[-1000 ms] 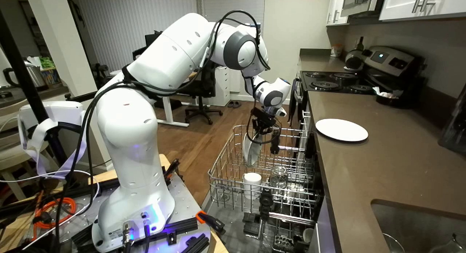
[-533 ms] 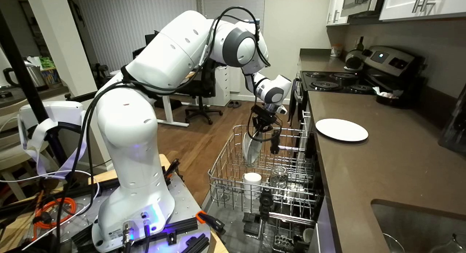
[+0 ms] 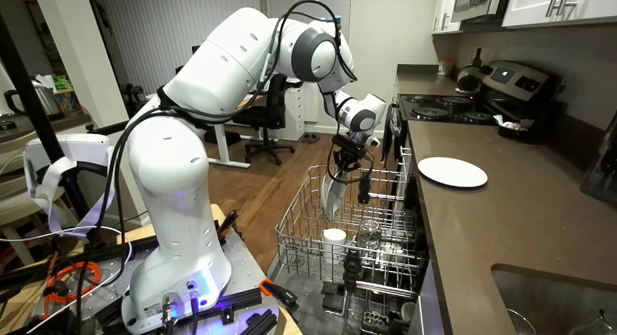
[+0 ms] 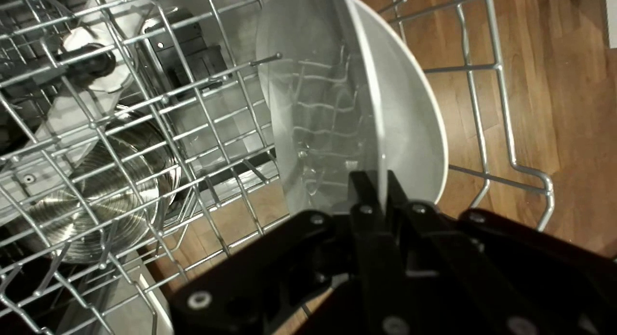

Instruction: Put the plate in the dishwasher on the plate on the counter

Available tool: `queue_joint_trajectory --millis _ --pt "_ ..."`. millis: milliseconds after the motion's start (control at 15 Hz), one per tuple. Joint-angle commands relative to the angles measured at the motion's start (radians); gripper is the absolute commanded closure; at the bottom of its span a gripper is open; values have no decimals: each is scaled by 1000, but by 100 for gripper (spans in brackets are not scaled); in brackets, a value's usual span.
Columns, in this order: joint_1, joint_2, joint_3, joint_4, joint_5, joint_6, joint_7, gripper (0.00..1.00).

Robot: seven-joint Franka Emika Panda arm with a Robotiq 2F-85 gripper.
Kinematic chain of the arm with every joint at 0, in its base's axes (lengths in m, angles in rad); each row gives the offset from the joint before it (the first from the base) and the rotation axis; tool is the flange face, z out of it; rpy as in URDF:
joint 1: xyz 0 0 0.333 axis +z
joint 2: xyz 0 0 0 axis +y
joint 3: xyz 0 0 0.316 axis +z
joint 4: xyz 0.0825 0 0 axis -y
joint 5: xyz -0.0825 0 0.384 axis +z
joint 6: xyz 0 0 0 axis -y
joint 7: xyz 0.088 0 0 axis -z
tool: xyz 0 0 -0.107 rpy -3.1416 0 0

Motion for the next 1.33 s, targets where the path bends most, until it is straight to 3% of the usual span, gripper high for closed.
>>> queue_joint_trajectory --millis 0,1267 --pt "16 -92 -15 -75 17 -29 33 94" --pt "111 -265 -94 -218 -46 -28 157 94"
